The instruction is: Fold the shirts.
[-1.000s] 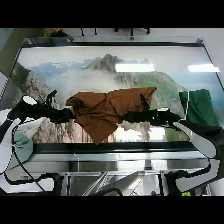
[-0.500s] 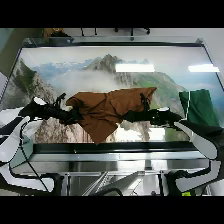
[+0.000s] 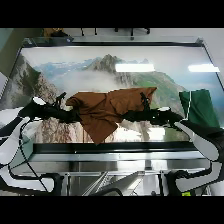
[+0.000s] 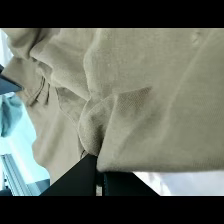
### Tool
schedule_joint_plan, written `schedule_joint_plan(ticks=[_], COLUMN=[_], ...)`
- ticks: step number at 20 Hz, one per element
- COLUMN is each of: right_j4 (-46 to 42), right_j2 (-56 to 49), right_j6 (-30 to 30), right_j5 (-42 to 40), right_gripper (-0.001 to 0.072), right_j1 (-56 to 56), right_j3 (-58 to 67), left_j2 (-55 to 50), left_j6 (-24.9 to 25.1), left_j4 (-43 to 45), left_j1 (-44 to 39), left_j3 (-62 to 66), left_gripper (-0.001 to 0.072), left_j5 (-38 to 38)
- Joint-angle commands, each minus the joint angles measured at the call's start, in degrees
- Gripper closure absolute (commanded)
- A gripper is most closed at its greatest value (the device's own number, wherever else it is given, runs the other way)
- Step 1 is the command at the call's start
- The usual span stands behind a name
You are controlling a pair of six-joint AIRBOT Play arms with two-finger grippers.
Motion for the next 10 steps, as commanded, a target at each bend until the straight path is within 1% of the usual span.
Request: schedule_joint_plan(ticks=[1,7,10], right_j4=[0.02,0.02,0.04], right_j2=[0.04,0.02,0.02], right_j6=[0.04,0.02,0.02], right_j5=[0.02,-0.07,-0.46], right_gripper=[0.0691,0.0691,0.0691], right_j1=[0.04,0.04,0.04], right_j3=[0.04,0.04,0.04], left_j2=[0.55,0.52,0.52], left_j6=[0.48,0.48,0.57], left_j4=[-0.44,-0.68,-0.70], left_j1=[0.70,7.19,6.67], left_j3=[0.04,0.02,0.02], left_gripper=[0.0527,0.0524,0.0524], left_j5=[-1.88,-3.19,-1.99])
